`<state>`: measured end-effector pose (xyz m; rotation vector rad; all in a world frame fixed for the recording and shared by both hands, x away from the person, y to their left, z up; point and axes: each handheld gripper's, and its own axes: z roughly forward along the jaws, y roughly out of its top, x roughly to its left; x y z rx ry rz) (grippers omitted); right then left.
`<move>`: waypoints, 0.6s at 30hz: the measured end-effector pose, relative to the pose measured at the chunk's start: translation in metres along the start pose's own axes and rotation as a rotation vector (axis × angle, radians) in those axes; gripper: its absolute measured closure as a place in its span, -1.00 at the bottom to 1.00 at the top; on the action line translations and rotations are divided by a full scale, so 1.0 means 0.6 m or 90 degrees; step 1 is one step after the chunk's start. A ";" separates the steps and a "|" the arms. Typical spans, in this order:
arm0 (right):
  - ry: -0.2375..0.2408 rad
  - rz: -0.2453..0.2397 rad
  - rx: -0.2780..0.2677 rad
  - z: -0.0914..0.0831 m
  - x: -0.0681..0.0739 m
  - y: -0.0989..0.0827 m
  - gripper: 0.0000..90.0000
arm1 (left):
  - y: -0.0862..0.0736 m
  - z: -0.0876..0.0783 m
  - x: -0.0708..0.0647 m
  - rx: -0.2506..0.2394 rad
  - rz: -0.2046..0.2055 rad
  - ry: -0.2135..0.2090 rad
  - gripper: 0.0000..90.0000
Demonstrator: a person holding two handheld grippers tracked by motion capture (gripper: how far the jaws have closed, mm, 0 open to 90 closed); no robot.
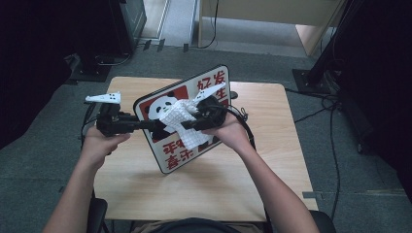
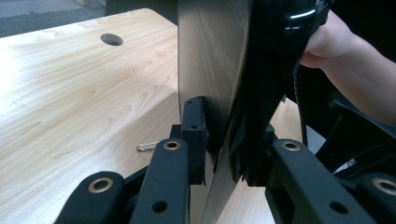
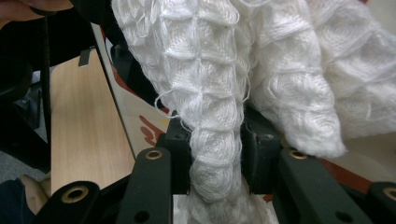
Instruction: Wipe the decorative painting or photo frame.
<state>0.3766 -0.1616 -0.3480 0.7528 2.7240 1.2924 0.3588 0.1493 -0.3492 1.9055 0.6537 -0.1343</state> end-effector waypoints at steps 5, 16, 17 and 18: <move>-0.004 0.003 -0.005 0.004 0.002 -0.009 0.50 | 0.000 0.000 0.000 -0.001 -0.001 0.000 0.68; -0.003 0.006 -0.005 0.012 0.002 -0.024 0.47 | 0.000 0.000 -0.001 0.000 0.000 0.000 0.67; -0.003 0.006 -0.006 0.013 0.003 -0.025 0.47 | 0.000 0.000 -0.001 0.000 0.000 0.000 0.67; -0.005 0.007 -0.007 0.014 0.003 -0.027 0.47 | 0.000 0.000 -0.001 0.000 0.000 0.001 0.67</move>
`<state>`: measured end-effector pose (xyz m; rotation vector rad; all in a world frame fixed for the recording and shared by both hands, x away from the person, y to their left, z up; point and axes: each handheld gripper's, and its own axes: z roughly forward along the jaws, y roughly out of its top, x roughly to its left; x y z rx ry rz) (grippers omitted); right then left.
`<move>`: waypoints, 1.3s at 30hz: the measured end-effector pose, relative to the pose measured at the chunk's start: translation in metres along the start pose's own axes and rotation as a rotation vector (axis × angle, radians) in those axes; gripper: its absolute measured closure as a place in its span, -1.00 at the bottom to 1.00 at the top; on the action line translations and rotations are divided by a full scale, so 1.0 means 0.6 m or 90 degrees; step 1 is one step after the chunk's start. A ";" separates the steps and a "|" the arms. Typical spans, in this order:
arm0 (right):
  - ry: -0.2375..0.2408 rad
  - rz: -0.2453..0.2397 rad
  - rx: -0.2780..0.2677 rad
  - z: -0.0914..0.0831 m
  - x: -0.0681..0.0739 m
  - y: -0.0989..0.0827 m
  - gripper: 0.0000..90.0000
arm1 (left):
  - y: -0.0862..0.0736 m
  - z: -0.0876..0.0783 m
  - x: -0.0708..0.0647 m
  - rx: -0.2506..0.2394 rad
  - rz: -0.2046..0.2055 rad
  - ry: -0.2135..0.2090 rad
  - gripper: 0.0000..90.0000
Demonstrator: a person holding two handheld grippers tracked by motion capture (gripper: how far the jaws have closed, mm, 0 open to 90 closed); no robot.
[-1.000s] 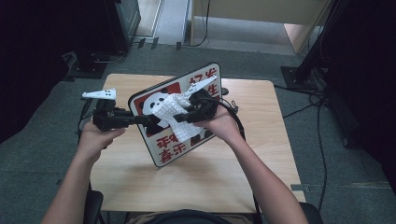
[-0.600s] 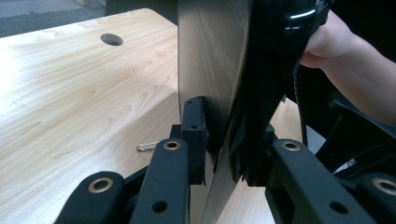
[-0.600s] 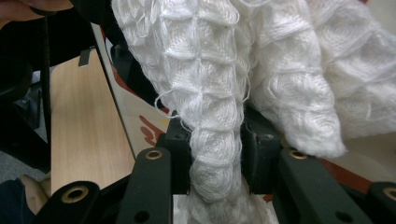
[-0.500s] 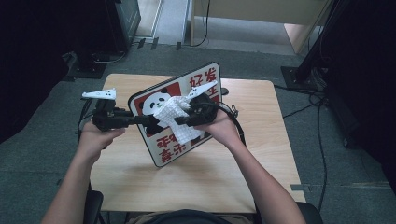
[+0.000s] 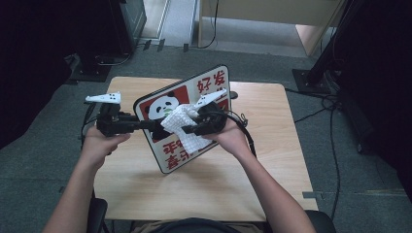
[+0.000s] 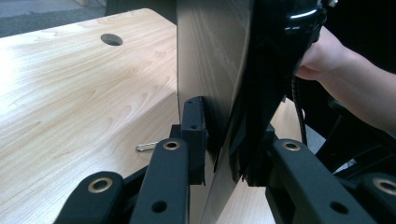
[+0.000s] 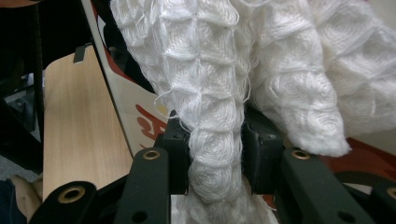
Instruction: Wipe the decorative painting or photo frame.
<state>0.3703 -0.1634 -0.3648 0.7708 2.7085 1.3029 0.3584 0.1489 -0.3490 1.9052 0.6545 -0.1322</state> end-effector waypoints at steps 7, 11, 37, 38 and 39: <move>0.003 0.003 0.004 0.007 0.000 -0.012 0.47 | 0.000 0.000 0.000 0.000 0.000 0.000 0.67; 0.007 0.010 0.007 0.011 -0.001 -0.019 0.47 | 0.000 0.000 0.000 0.000 0.000 0.001 0.67; 0.012 0.033 0.020 0.042 0.000 -0.077 0.48 | 0.000 0.000 -0.001 -0.002 0.008 0.000 0.66; 0.012 0.030 0.020 0.044 -0.001 -0.080 0.47 | 0.000 0.000 -0.001 -0.002 0.008 0.000 0.66; 0.011 0.029 0.022 0.046 -0.001 -0.083 0.48 | 0.000 0.000 -0.002 -0.002 0.007 0.000 0.66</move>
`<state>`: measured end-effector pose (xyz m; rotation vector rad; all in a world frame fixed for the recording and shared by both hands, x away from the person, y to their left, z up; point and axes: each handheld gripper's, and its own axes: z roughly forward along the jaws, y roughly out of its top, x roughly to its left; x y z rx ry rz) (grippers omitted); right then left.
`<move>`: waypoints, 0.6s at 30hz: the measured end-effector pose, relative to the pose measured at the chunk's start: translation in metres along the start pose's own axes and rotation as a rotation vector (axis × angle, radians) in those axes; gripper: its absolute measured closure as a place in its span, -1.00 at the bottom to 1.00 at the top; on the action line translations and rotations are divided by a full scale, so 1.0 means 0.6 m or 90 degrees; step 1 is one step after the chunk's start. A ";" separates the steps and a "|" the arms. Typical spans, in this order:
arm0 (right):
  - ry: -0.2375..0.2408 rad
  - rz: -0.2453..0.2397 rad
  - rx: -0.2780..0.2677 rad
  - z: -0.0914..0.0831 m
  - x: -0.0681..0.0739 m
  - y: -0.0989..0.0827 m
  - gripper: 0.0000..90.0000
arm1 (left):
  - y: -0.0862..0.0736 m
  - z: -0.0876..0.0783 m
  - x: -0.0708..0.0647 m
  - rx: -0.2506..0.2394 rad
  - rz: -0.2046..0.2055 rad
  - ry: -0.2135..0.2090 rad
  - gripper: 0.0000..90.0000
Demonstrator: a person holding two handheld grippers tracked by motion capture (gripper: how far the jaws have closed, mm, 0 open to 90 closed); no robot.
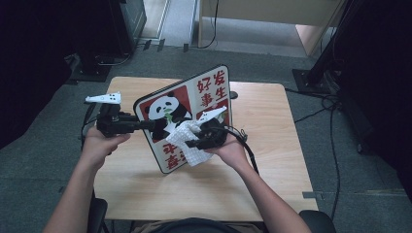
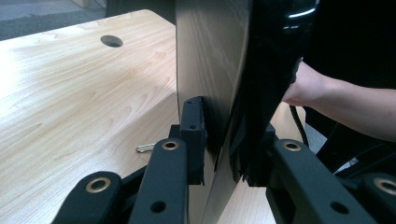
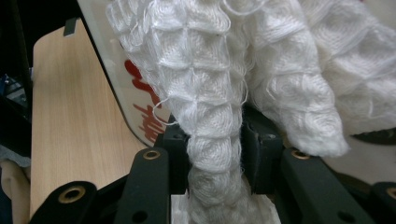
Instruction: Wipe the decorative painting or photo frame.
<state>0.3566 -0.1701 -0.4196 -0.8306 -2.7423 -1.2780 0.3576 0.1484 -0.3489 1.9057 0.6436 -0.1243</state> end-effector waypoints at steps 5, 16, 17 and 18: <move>0.003 0.005 0.008 0.011 -0.002 -0.018 0.50 | 0.000 0.000 0.001 -0.001 0.000 -0.001 0.66; 0.009 0.023 0.036 0.033 -0.006 -0.052 0.56 | 0.000 0.000 0.000 -0.001 -0.001 -0.002 0.66; 0.009 0.021 0.034 0.035 -0.007 -0.055 0.57 | 0.000 0.000 0.000 -0.001 -0.001 -0.002 0.66; 0.011 0.024 0.038 0.037 -0.007 -0.058 0.57 | 0.000 0.000 0.000 -0.001 0.000 -0.002 0.66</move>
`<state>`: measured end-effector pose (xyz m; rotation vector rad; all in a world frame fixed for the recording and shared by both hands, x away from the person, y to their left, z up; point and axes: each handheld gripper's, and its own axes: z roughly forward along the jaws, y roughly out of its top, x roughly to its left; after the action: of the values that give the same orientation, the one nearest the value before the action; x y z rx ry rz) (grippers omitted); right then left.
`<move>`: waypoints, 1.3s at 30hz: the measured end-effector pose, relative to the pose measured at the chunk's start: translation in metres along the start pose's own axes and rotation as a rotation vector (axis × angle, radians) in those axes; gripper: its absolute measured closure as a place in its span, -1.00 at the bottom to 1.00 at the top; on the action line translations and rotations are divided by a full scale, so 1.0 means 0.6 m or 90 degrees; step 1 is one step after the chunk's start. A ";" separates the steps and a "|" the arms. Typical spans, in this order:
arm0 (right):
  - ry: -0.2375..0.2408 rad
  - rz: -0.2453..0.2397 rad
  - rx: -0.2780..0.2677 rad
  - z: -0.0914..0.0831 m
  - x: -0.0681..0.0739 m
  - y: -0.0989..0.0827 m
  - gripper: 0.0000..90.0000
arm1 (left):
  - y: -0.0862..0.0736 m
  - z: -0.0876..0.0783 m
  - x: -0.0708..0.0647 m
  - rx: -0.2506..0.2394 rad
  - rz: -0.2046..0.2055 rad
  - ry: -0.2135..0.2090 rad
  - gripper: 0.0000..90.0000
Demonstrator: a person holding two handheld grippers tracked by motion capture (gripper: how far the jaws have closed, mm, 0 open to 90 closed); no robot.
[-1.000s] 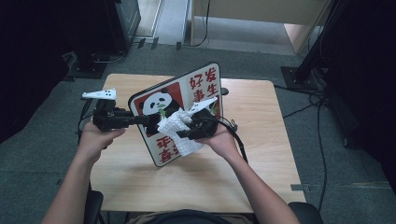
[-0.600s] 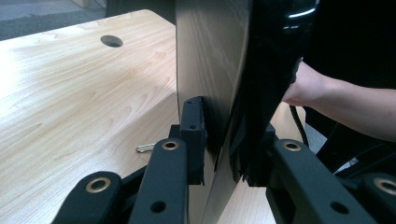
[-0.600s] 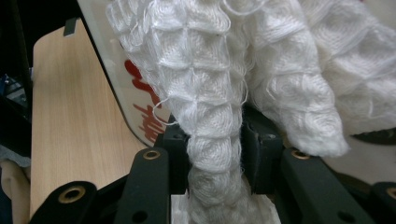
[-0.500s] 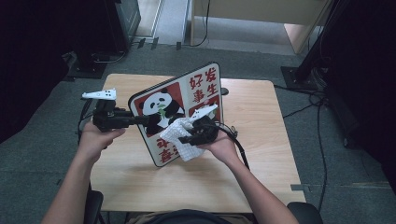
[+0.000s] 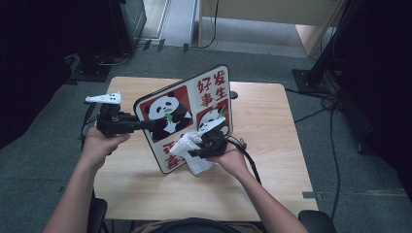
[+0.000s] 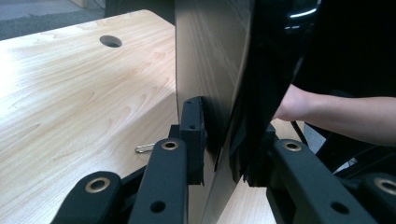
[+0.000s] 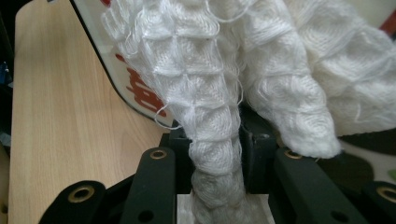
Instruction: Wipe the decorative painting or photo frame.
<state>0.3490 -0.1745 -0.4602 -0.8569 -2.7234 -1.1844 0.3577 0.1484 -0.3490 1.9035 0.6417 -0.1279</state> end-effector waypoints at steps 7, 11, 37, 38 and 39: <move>0.006 0.010 0.004 0.012 -0.007 -0.019 0.61 | 0.000 0.000 0.000 0.000 0.000 -0.001 0.65; 0.007 0.018 0.007 0.019 -0.009 -0.030 0.63 | -0.001 0.000 0.000 -0.001 0.000 -0.002 0.65; 0.001 0.017 -0.007 -0.048 0.020 0.032 0.75 | -0.002 -0.009 0.000 -0.003 -0.010 0.001 0.46; 0.003 0.016 -0.009 -0.050 0.022 0.036 0.75 | -0.002 -0.013 0.000 -0.005 -0.014 0.003 0.44; 0.002 0.010 -0.012 -0.055 0.024 0.043 0.75 | -0.002 -0.016 -0.001 -0.007 -0.014 0.001 0.45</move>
<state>0.3442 -0.1762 -0.4163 -0.8749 -2.7021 -1.2096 0.3549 0.1568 -0.3458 1.8867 0.6634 -0.1361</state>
